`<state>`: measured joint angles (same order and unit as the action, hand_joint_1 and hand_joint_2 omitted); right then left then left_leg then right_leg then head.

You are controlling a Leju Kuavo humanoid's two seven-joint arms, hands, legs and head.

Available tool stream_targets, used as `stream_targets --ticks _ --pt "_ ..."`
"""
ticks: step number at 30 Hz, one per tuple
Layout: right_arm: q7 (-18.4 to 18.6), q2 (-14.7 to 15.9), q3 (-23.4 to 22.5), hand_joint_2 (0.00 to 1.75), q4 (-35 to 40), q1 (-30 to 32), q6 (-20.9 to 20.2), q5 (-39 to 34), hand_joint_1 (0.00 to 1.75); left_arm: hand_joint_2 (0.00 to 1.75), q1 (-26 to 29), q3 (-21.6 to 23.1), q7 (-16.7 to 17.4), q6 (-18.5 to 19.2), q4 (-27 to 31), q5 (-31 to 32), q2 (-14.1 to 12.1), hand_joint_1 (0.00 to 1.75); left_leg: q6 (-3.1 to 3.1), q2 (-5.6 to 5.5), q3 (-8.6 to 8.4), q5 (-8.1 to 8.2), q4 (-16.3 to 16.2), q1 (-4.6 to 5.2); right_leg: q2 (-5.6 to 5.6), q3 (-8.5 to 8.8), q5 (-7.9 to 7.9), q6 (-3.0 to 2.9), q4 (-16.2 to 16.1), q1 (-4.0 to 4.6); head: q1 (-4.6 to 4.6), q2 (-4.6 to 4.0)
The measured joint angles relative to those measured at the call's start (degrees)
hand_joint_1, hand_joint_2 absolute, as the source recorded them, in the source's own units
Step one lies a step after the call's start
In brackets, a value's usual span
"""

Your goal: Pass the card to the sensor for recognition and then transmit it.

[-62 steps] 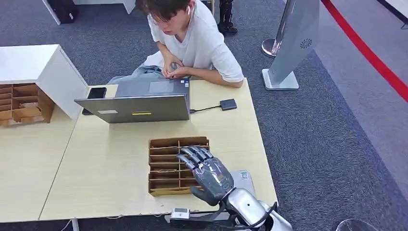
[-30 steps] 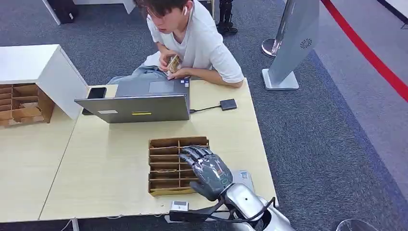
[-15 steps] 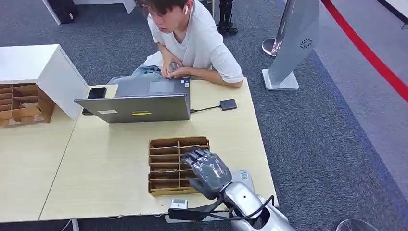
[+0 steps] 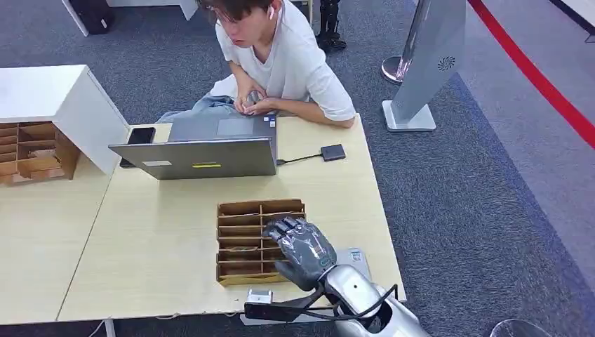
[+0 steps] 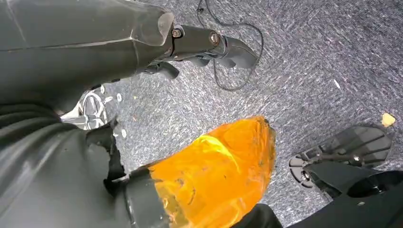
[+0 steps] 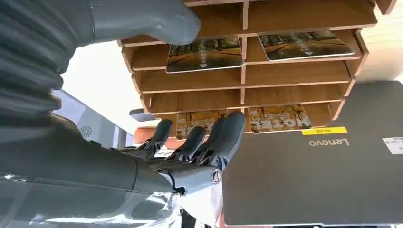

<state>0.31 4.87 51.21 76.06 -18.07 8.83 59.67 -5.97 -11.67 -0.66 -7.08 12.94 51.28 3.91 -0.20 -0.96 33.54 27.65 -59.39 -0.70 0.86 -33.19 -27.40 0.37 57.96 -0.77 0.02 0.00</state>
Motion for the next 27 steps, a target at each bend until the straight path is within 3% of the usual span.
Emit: stream_targets --ticks 27 --pt "0.1 0.0 0.0 1.75 -0.9 -0.5 -0.4 -0.3 0.66 0.00 0.0 -0.1 0.0 0.0 0.0 0.2 0.0 0.00 0.00 0.00 0.00 0.00 0.0 0.00 0.00 0.00 0.00 0.00 0.0 0.00 0.00 0.00"
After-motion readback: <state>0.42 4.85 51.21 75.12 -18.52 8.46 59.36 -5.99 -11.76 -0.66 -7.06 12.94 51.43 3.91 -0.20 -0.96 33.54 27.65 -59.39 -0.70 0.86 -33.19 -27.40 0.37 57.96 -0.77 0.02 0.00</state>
